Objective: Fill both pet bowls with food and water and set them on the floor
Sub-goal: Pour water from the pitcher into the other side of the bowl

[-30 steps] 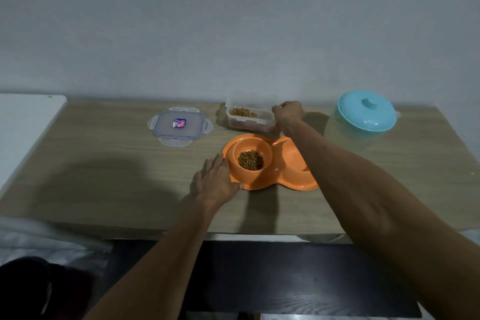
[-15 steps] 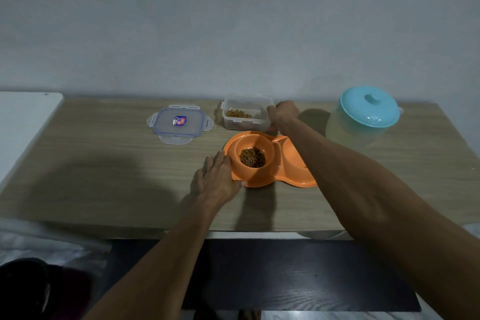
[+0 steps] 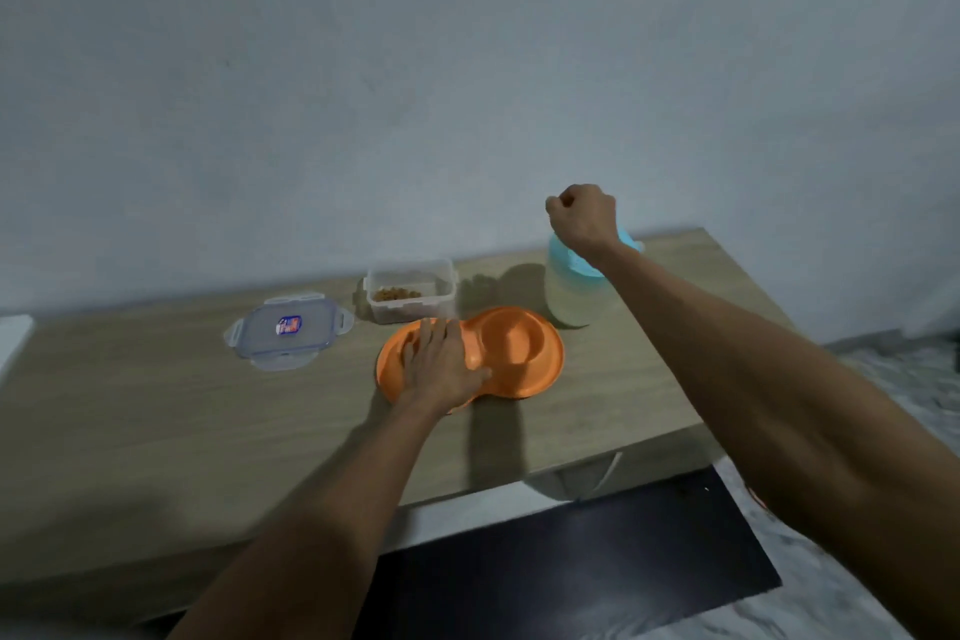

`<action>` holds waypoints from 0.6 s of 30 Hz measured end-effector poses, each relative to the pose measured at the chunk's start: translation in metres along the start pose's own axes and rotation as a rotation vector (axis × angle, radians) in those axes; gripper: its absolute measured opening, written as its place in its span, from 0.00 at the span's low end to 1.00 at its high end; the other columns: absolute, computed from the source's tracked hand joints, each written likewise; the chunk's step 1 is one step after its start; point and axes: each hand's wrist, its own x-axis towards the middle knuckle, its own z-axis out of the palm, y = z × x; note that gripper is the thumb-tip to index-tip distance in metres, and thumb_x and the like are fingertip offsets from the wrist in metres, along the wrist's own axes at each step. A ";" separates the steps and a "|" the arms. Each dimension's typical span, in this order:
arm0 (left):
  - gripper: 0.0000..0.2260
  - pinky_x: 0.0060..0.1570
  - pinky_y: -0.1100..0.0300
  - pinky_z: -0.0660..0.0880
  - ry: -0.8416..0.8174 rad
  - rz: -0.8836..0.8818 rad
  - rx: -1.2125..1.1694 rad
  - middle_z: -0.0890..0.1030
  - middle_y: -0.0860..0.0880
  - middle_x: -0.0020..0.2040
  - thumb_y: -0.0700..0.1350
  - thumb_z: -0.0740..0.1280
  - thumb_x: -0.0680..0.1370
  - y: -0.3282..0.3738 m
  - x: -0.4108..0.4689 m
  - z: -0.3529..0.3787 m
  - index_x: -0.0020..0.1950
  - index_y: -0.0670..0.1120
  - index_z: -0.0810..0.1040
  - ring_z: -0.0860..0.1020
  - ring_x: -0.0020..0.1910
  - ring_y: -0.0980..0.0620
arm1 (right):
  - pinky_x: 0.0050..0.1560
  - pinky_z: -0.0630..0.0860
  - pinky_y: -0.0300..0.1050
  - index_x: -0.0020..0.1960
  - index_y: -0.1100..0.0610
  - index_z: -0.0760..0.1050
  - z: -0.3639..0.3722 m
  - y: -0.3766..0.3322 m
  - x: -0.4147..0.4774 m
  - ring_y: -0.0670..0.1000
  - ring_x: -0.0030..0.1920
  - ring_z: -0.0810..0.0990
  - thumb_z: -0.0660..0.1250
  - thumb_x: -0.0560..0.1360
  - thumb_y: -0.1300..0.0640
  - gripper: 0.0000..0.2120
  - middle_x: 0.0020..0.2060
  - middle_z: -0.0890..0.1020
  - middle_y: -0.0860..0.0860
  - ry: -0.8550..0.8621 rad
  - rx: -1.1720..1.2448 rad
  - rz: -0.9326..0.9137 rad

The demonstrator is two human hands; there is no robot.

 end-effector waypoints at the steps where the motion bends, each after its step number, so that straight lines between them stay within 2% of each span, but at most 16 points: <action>1: 0.41 0.75 0.42 0.53 -0.005 0.008 0.017 0.55 0.45 0.80 0.60 0.68 0.74 0.008 0.004 0.004 0.79 0.44 0.54 0.48 0.80 0.43 | 0.42 0.68 0.47 0.41 0.67 0.78 -0.011 0.009 0.005 0.58 0.42 0.74 0.61 0.76 0.57 0.15 0.36 0.80 0.59 0.029 0.004 0.005; 4: 0.43 0.75 0.40 0.53 0.009 0.005 0.064 0.57 0.45 0.79 0.64 0.67 0.72 0.025 0.015 0.016 0.79 0.45 0.55 0.51 0.79 0.43 | 0.40 0.66 0.44 0.40 0.64 0.78 -0.035 0.044 0.021 0.58 0.40 0.74 0.60 0.76 0.56 0.14 0.36 0.80 0.58 0.070 -0.023 0.033; 9: 0.49 0.74 0.38 0.50 0.017 -0.073 0.123 0.54 0.44 0.80 0.70 0.65 0.70 0.037 0.031 0.034 0.80 0.44 0.51 0.49 0.80 0.43 | 0.39 0.65 0.45 0.33 0.61 0.70 -0.046 0.098 0.043 0.58 0.37 0.72 0.59 0.76 0.54 0.16 0.31 0.74 0.56 0.101 -0.015 0.150; 11: 0.51 0.74 0.37 0.48 0.049 -0.076 0.128 0.53 0.44 0.80 0.71 0.65 0.69 0.033 0.030 0.029 0.80 0.43 0.50 0.49 0.80 0.44 | 0.39 0.67 0.46 0.33 0.63 0.70 -0.041 0.100 0.042 0.58 0.37 0.72 0.59 0.76 0.54 0.17 0.31 0.74 0.58 0.110 0.074 0.204; 13: 0.51 0.74 0.37 0.48 0.103 -0.074 0.113 0.55 0.44 0.80 0.72 0.65 0.68 0.032 0.036 0.020 0.80 0.43 0.50 0.49 0.80 0.44 | 0.42 0.71 0.48 0.38 0.66 0.76 -0.038 0.097 0.047 0.57 0.40 0.74 0.58 0.76 0.54 0.18 0.35 0.78 0.59 0.108 0.192 0.264; 15: 0.52 0.74 0.36 0.48 0.133 -0.078 0.103 0.56 0.43 0.80 0.71 0.65 0.68 0.031 0.036 0.012 0.80 0.42 0.50 0.49 0.80 0.43 | 0.47 0.74 0.49 0.41 0.64 0.80 -0.035 0.097 0.049 0.55 0.42 0.76 0.59 0.76 0.53 0.18 0.38 0.80 0.58 0.141 0.328 0.304; 17: 0.52 0.74 0.36 0.47 0.128 -0.062 0.100 0.56 0.43 0.80 0.71 0.66 0.68 0.026 0.027 0.014 0.80 0.42 0.50 0.49 0.80 0.43 | 0.46 0.73 0.49 0.36 0.61 0.78 -0.027 0.103 0.039 0.55 0.40 0.75 0.60 0.75 0.51 0.17 0.36 0.80 0.56 0.139 0.439 0.380; 18: 0.52 0.74 0.36 0.46 0.101 -0.139 0.096 0.56 0.43 0.80 0.71 0.66 0.68 0.032 0.029 0.034 0.80 0.42 0.50 0.49 0.80 0.43 | 0.45 0.73 0.49 0.33 0.59 0.76 -0.005 0.124 0.051 0.55 0.39 0.75 0.61 0.75 0.50 0.17 0.33 0.79 0.55 0.035 0.477 0.441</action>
